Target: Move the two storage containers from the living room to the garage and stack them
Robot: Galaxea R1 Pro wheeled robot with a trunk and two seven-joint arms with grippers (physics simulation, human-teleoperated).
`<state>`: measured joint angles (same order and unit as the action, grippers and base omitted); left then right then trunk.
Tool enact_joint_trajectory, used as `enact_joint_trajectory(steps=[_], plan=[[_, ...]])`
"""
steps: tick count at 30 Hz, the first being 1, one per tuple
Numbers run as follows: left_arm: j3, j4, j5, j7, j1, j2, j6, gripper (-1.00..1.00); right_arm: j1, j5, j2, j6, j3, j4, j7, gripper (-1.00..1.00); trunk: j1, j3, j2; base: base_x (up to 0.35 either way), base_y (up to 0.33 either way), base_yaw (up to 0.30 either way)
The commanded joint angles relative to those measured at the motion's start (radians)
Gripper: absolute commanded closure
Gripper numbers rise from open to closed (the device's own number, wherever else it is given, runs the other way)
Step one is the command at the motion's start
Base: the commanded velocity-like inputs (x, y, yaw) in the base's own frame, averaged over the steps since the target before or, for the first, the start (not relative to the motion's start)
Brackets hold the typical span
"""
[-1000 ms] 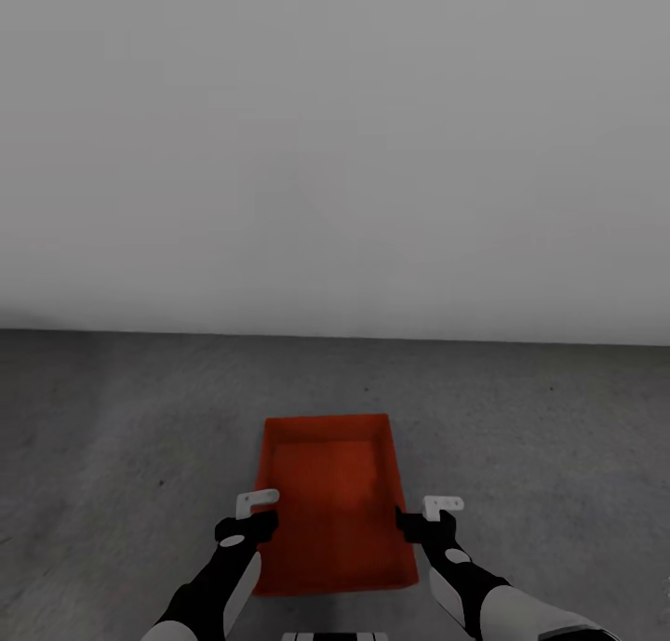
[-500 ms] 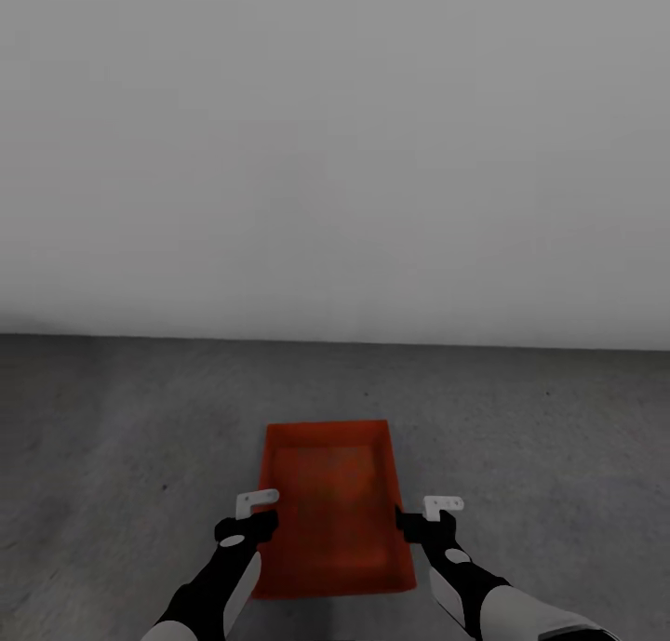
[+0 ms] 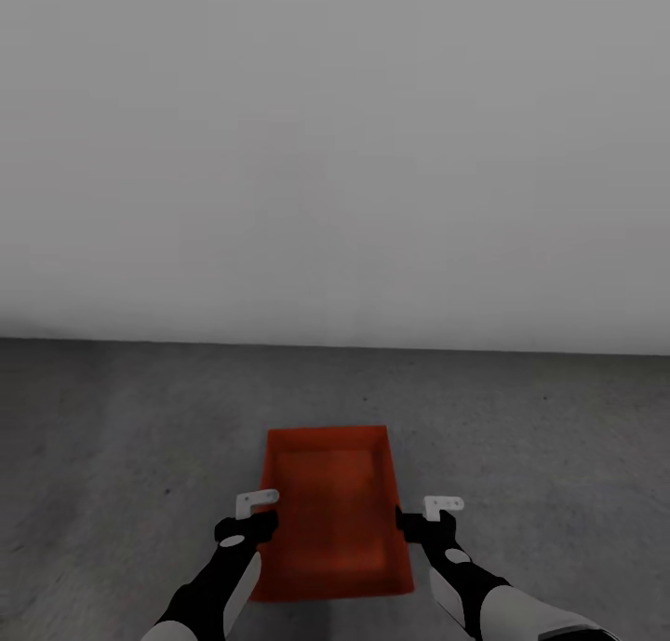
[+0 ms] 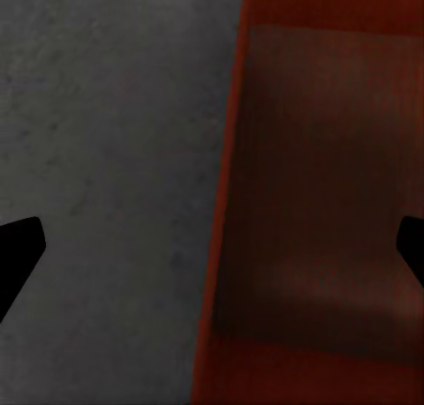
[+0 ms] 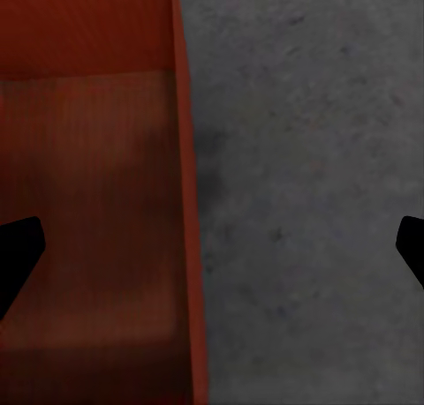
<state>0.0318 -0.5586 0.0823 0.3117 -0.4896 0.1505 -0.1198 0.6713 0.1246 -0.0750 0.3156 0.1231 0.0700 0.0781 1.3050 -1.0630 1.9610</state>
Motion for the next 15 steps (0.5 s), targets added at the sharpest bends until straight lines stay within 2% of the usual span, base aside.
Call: enact_joint_trajectory(steps=[1, 15], plan=[[0.003, -0.002, 0.009, 0.006, 0.000, 0.000, -0.005, -1.00, 0.001, 0.010, 0.000, 0.003, 0.009, -0.001, 0.003, -1.00, -0.004, 0.003, -0.007, 0.000, 0.000, 0.000], [0.003, 0.000, 0.010, 0.005, 0.000, 0.000, -0.005, -1.00, 0.001, 0.010, 0.000, 0.003, 0.009, -0.001, 0.003, -1.00, -0.058, 0.046, -0.105, 0.000, 0.000, 0.000]])
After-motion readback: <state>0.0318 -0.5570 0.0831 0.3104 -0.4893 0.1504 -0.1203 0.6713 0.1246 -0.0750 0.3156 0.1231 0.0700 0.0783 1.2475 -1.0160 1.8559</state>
